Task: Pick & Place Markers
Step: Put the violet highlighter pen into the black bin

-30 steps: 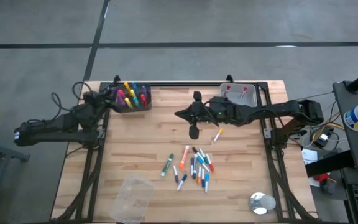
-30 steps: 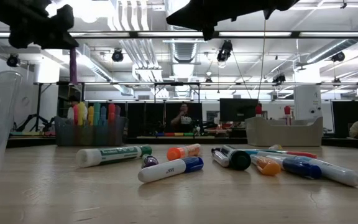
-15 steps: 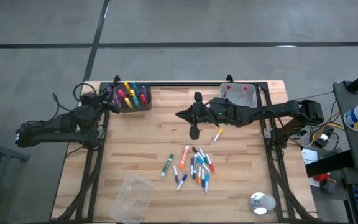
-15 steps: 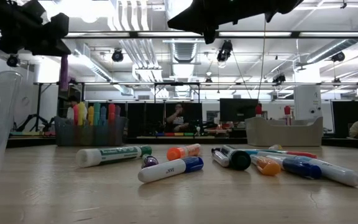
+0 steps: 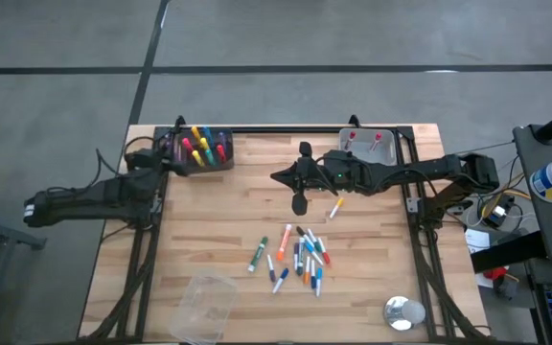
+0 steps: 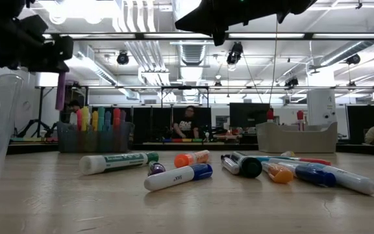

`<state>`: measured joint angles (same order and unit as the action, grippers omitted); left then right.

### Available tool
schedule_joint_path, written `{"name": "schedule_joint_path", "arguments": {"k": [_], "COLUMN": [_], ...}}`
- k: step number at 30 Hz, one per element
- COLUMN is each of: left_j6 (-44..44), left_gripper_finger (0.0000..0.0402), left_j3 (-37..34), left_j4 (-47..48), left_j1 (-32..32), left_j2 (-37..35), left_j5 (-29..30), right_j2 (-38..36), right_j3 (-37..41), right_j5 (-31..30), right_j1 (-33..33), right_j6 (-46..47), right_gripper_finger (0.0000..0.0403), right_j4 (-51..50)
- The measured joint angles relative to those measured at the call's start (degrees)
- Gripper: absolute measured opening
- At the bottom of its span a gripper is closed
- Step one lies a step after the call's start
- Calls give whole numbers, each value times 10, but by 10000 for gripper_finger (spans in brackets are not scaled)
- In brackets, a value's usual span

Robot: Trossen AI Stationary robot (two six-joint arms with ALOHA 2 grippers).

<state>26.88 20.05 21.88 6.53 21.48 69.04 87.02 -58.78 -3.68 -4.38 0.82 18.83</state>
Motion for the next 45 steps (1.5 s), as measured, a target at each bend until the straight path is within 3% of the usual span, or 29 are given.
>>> {"name": "schedule_joint_path", "arguments": {"k": [7,15,45], "left_j6": [-33,-163,-193], "left_gripper_finger": [76,76,76], "left_j3": [-33,-63,-95], "left_j4": [-55,-194,-264], "left_j1": [0,1,57], "left_j2": [2,2,29], "left_j5": [-6,-5,-47], "right_j2": [0,0,3], "right_j3": [5,11,17], "right_j5": [0,0,0], "right_j1": [0,0,1], "right_j6": [0,4,11], "right_gripper_finger": [8,8,8], "right_j4": [-1,-2,-6]}}
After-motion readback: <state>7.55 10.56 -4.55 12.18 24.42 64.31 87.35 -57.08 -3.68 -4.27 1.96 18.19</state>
